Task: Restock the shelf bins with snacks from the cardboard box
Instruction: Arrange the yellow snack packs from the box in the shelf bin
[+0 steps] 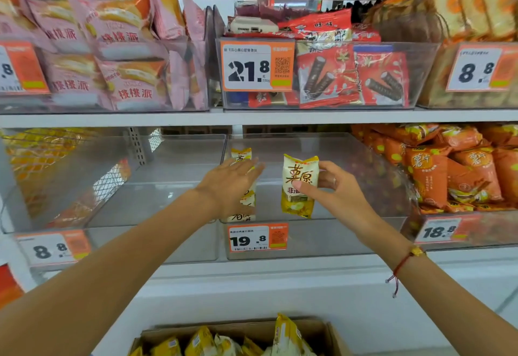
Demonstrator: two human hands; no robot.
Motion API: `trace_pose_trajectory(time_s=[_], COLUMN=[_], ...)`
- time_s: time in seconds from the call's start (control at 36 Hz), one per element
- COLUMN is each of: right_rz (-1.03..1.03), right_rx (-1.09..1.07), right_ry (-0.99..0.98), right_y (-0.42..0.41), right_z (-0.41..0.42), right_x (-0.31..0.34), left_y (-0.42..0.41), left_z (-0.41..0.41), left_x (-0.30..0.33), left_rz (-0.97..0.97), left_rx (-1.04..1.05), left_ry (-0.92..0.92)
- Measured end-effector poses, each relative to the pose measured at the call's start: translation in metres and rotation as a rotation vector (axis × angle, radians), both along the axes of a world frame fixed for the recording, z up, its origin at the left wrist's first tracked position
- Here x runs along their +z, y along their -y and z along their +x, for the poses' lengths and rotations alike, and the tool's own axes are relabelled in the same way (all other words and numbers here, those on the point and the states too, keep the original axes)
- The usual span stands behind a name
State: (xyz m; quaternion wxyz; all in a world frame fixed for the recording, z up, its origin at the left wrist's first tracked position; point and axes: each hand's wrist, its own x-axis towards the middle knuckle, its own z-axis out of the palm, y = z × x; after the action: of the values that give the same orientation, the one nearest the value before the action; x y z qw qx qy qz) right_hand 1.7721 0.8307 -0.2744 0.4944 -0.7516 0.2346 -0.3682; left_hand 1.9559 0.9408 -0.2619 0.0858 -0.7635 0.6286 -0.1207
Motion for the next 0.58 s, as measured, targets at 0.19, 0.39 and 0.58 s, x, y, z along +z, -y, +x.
trace_pose_trajectory(time_s=[0.19, 0.39, 0.58], right_rz=[0.021, 0.011, 0.062], right_rx=[0.004, -0.024, -0.035], right_ry=[0.034, 0.050, 0.118], right_y=[0.003, 0.009, 0.010], right_z=[0.005, -0.005, -0.015], right_x=[0.002, 0.005, 0.009], left_y=[0.025, 0.035, 0.049], left_z=[0.000, -0.011, -0.002], left_x=[0.000, -0.005, -0.024], left_rz=[0.278, 0.196, 0.102], left_rx=[0.175, 0.229, 0.302], left_ry=[-0.069, 0.171, 0.017])
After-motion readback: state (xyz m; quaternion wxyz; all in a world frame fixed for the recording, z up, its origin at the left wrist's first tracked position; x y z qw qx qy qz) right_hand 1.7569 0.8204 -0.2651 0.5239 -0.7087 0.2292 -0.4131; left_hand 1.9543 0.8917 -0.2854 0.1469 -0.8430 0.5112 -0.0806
